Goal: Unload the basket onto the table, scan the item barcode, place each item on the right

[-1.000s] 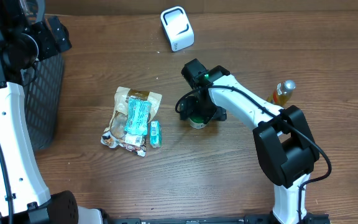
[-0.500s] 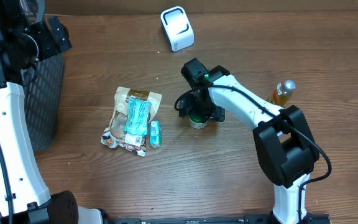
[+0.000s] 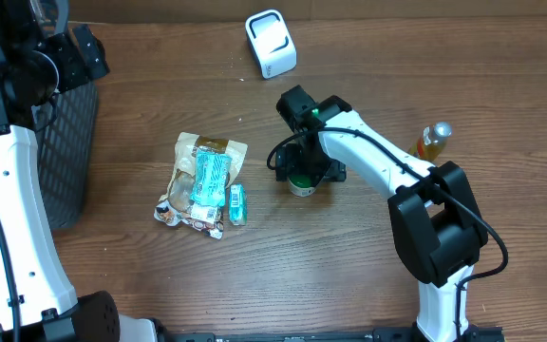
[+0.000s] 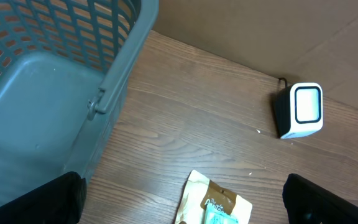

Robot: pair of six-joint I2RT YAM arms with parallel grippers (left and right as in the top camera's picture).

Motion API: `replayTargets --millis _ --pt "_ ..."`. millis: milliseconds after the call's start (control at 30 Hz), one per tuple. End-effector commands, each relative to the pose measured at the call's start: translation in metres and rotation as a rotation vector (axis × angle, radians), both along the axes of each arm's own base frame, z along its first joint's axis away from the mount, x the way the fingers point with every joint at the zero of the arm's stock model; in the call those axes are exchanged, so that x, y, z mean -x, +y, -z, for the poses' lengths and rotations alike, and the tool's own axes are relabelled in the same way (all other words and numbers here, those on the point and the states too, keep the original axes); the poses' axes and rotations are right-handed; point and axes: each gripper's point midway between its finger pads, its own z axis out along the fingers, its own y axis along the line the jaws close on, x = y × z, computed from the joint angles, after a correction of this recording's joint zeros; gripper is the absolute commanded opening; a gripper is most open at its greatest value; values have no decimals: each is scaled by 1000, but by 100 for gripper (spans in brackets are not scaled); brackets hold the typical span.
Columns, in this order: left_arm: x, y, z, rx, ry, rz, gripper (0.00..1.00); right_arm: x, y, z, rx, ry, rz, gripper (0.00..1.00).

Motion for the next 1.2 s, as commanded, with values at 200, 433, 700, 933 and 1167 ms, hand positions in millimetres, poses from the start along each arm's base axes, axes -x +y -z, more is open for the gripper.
replayTargets --millis 200,433,700,933,1167 --pt "-2 -2 -9 -13 -24 17 100 -7 7 -6 8 -47 -37 90" --pt "-2 -1 -9 -13 -24 17 100 -3 3 3 24 -42 -38 84" --pt "-2 -2 -9 -13 -24 18 100 -4 1 3 32 -41 -18 62" --pt "-2 -2 -9 -13 -24 18 100 -7 -11 3 89 -60 115 72" --pt "-2 -1 -9 -13 -24 17 100 -4 -12 3 95 -47 99 87"
